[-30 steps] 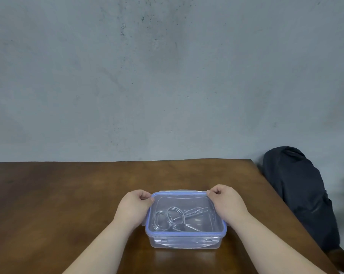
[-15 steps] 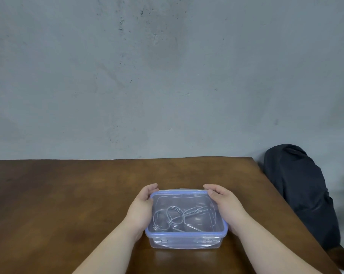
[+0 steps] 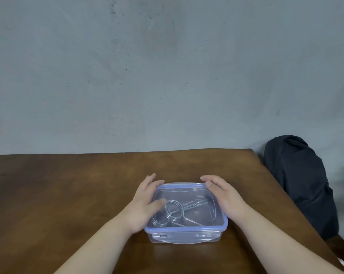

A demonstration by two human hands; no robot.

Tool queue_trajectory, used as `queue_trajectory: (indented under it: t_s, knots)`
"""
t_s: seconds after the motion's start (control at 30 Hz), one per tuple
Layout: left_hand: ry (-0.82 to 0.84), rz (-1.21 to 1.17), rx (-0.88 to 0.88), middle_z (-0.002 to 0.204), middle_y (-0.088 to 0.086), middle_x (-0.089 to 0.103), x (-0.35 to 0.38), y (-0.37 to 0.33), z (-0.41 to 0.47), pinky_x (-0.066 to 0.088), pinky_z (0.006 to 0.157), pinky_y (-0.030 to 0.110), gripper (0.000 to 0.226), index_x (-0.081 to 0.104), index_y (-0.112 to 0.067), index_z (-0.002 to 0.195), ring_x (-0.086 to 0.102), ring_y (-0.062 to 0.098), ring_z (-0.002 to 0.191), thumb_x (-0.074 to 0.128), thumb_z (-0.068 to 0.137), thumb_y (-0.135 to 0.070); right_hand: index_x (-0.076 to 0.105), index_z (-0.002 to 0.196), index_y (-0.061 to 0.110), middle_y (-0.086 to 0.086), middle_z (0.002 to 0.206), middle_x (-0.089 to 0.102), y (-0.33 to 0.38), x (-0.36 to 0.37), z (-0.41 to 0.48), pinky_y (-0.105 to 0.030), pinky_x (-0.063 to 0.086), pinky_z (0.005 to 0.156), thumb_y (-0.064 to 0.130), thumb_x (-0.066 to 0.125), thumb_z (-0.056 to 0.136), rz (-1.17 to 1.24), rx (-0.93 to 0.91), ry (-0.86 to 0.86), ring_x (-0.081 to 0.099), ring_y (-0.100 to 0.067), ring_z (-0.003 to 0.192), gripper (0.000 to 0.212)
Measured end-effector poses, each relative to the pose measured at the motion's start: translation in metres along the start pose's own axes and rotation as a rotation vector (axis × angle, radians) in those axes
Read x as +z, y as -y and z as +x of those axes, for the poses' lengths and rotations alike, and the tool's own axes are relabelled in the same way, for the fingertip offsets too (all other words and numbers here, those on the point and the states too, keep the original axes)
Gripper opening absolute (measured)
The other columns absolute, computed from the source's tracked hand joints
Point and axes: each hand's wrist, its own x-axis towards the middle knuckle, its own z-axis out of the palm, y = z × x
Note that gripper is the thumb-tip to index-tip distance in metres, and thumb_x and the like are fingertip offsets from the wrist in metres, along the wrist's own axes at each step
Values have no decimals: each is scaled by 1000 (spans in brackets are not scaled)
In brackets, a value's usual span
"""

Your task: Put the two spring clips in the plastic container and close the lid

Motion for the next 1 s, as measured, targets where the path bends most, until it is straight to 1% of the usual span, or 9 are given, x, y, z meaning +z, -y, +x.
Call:
queue_trajectory:
  t_s: [0.03,0.13,0.27,0.37,0.47,0.7,0.8,0.9,1.0]
  knots:
    - [80,227,65,168,-18,-2,-5,-4,0,6,126,38,93,31,-33,155,-12,7,155,52,75,-77,65,128,37,5,147,56,7,-5,-1,-34,35,116,38,59,102,-222,-86,78,47,-10,139,27]
    - [302,633,142,163,-13,-24,-14,-21,-3,-11,124,35,130,0,-21,162,-30,5,148,56,66,-90,23,161,29,17,167,13,30,-17,-8,-36,9,126,72,68,79,-768,-172,437,-4,-2,154,102]
    - [399,802,73,167,-5,-27,-15,-36,-2,1,128,45,148,-12,-24,161,-27,13,151,73,56,-84,-11,161,28,8,170,-20,57,-17,-18,-45,-6,126,76,76,64,-1107,-102,650,-26,-11,152,139]
    - [386,862,62,169,0,-18,-9,-41,0,12,127,48,139,-9,-30,161,-20,21,154,76,59,-72,-17,159,32,-2,171,-20,66,-7,-21,-45,-1,126,67,80,65,-1260,-85,655,-21,-21,154,140]
    - [356,899,82,167,5,-2,-3,-43,1,23,123,49,129,-4,-36,159,-7,27,153,72,59,-64,-13,159,34,-10,169,-4,68,2,-23,-42,15,121,52,79,67,-1301,-123,613,-3,-29,153,132]
    - [346,899,104,162,5,7,-3,-48,2,27,120,50,124,-3,-37,158,3,28,150,73,63,-61,-7,159,36,-4,166,4,71,0,-25,-43,21,120,48,80,69,-1230,-129,610,1,-28,151,126]
    - [326,841,93,166,2,-1,-4,-41,-1,24,123,47,130,-2,-33,160,-7,23,153,77,62,-65,-8,159,35,1,169,-7,66,-3,-28,-44,14,124,53,81,70,-1182,-119,595,-14,-22,154,127]
    - [343,737,32,168,-5,-23,-6,-38,-5,13,127,48,144,-11,-31,160,-28,13,151,80,57,-73,-13,159,35,6,169,-27,60,-5,-33,-45,-1,125,62,82,67,-1110,-85,571,-33,-14,150,135]
    - [337,546,22,167,-7,-25,-13,-42,-12,8,127,51,148,-11,-33,160,-30,11,150,65,49,-94,-14,160,35,10,166,-31,66,-12,-43,-44,-6,123,69,76,71,-1004,-86,572,-36,-12,147,131]
